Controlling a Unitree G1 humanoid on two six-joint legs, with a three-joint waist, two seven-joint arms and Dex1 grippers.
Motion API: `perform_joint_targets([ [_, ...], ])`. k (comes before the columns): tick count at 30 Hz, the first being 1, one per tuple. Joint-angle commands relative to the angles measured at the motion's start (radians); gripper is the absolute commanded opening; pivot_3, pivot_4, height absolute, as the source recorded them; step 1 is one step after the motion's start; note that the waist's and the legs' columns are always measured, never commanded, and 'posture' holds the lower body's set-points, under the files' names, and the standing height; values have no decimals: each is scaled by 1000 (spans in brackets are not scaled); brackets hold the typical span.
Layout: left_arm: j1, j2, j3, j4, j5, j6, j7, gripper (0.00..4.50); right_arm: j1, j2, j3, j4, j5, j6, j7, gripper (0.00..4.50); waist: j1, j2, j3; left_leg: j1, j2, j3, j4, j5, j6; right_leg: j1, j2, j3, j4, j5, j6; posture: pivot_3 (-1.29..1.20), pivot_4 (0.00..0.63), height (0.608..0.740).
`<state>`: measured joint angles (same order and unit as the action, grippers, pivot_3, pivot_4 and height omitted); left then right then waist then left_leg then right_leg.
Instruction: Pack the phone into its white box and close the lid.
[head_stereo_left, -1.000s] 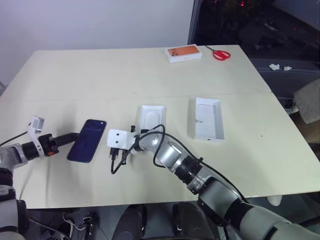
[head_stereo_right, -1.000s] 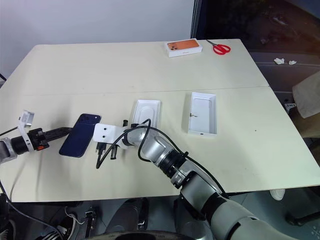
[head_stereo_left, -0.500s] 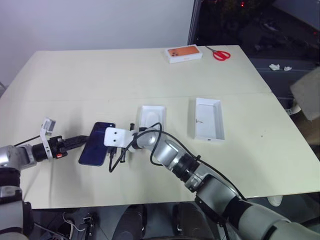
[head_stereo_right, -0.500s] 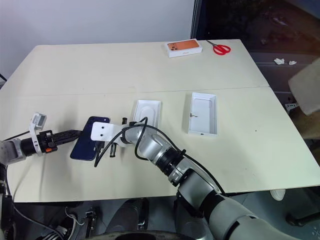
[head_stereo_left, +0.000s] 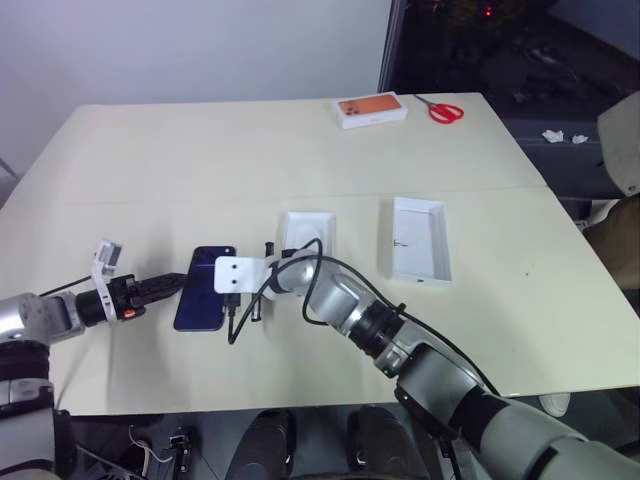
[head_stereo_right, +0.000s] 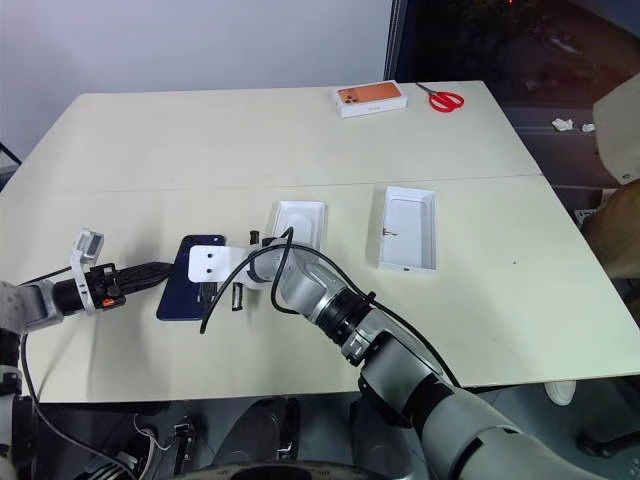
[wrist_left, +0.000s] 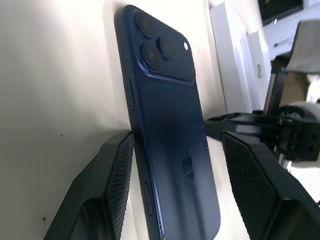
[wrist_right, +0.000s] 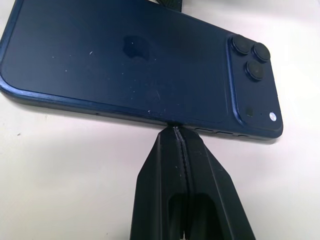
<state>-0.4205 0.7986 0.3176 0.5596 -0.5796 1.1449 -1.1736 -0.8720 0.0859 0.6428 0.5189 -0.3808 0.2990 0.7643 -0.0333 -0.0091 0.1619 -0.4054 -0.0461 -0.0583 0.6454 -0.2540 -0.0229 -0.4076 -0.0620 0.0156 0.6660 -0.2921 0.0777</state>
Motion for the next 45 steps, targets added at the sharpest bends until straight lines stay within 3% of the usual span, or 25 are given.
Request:
perform_joint_targets([
  [1, 16, -58, -3, -52, -78, 97, -4, 2935, 2, 14, 26, -39, -8, -12, 10, 22, 0, 0, 0, 0, 0, 0, 0, 0, 0, 0, 0, 0, 0, 0, 0, 0, 150, 740],
  [9, 65, -40, 58, -140, -126, 156, 8, 2935, -3, 5, 25, -43, -24, -18, 13, 22, -5, 0, 0, 0, 0, 0, 0, 0, 0, 0, 0, 0, 0, 0, 0, 0, 150, 740],
  [21, 131, -40, 31, -209, -61, 65, 110, 2935, -8, -37, 35, -114, -45, 0, 79, 22, -4, 0, 0, 0, 0, 0, -1, 0, 0, 0, 0, 0, 0, 0, 0, 0, 150, 740],
  [30, 185, -172, 110, -441, -143, 205, 317, 2935, 4, -41, 36, -131, -45, 21, 91, 22, -3, 0, 0, 0, 0, 0, -1, 0, 0, 0, 0, 0, -1, 0, 0, 0, 150, 740],
  [39, 137, -240, 215, -451, -207, 283, 397, 2935, 3, -38, 35, -125, -43, 18, 93, 22, 12, 0, -1, 3, 0, 0, -1, 0, 0, 2, 0, 0, -1, 0, 0, 0, 150, 740],
  [45, 131, -262, 209, -509, -227, 323, 433, 2935, 8, -37, 33, -124, -43, 18, 92, 22, 13, 0, -1, 3, 0, 0, -1, 0, 0, 2, 0, 0, -1, 0, 0, 0, 150, 740],
])
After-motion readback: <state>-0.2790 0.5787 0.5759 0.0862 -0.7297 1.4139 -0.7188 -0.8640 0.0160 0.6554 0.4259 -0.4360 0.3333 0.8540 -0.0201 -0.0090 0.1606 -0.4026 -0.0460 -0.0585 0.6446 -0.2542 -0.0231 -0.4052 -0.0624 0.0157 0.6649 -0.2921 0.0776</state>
